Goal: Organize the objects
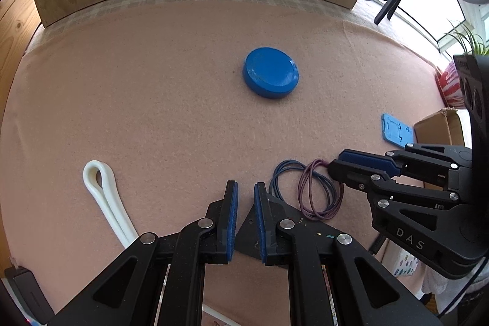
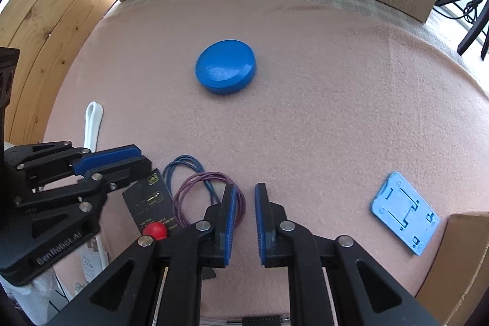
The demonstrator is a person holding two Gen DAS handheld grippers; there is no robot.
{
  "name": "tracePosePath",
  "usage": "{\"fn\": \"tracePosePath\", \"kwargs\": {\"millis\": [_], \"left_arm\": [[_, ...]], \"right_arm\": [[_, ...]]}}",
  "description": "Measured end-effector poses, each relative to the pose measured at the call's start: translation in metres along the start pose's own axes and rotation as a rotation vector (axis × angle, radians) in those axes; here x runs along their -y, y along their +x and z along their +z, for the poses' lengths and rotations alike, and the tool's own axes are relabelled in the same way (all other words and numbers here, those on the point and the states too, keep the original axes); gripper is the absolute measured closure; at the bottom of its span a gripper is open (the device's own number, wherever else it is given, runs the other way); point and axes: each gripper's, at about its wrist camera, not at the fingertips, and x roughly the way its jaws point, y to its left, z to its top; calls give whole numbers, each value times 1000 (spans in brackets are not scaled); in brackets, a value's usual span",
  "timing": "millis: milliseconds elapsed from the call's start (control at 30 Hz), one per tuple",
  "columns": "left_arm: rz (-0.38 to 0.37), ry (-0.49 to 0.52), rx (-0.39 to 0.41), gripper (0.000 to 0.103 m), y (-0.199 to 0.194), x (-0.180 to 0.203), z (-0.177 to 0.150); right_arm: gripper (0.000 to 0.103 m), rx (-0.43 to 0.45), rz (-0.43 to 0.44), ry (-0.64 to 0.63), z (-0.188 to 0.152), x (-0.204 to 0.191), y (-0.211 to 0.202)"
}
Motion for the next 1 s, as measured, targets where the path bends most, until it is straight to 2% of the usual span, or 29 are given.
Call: {"fn": "tracePosePath", "kwargs": {"millis": [267, 500, 567, 733, 833, 900, 1000], "left_arm": [[-30, -8, 17, 91, -7, 4, 2], [-21, 77, -18, 91, 13, 33, 10], [-3, 94, -28, 91, 19, 37, 11], [1, 70, -18, 91, 23, 38, 17], [8, 78, -11, 91, 24, 41, 18], [6, 80, -10, 91, 24, 42, 18], [-40, 108, -33, 91, 23, 46, 13]], "right_arm": [[94, 15, -128, 21, -7, 18, -8], [93, 27, -16, 129, -21, 51, -17], [90, 38, 24, 172, -28, 63, -20], [90, 49, 109, 249, -40, 82, -23], [87, 53, 121, 245, -38, 81, -24], [78, 61, 113, 230, -36, 76, -24], [76, 73, 40, 174, -27, 59, -21]]}}
